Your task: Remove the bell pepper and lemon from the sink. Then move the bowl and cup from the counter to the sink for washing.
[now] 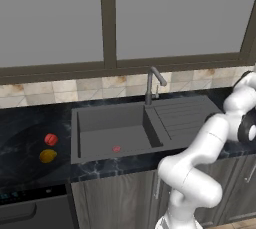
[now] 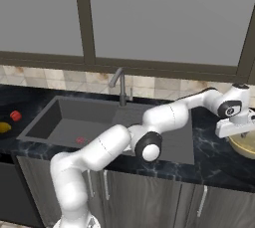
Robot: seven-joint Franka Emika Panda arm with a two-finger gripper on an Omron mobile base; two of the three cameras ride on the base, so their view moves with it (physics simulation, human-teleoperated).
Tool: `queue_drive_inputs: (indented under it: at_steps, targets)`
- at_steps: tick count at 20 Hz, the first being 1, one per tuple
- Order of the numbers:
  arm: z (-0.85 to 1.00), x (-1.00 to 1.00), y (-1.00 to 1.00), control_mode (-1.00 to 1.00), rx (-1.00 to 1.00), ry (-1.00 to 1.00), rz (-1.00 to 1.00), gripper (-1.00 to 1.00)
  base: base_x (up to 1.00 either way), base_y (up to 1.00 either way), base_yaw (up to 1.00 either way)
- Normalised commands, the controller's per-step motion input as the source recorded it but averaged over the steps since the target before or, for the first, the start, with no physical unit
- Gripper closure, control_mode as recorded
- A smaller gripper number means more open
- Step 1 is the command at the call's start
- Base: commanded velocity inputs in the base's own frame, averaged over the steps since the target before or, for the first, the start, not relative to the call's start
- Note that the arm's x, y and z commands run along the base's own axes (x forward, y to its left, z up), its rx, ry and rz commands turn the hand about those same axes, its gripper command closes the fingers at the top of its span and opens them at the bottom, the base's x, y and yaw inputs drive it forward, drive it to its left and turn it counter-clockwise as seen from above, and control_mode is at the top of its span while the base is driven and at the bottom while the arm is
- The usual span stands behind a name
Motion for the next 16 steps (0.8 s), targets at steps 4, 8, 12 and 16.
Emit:
queue_drive_inputs:
  at_steps: [4, 8, 12, 16]
  targets:
    - [-0.13, -0.01, -0.02, -1.00, 0.06, 0.03, 0.00, 1.00, 0.00, 0.00, 0.00]
    - [-0.05, -0.05, 0.00, -1.00, 0.07, 0.04, 0.00, 1.00, 0.00, 0.00, 0.00]
    - [0.00, -0.06, 0.00, -1.00, 0.06, 0.01, 0.00, 1.00, 0.00, 0.00, 0.00]
    - [0.00, -0.12, 0.11, -1.00, 0.06, 0.00, 0.00, 1.00, 0.00, 0.00, 0.00]
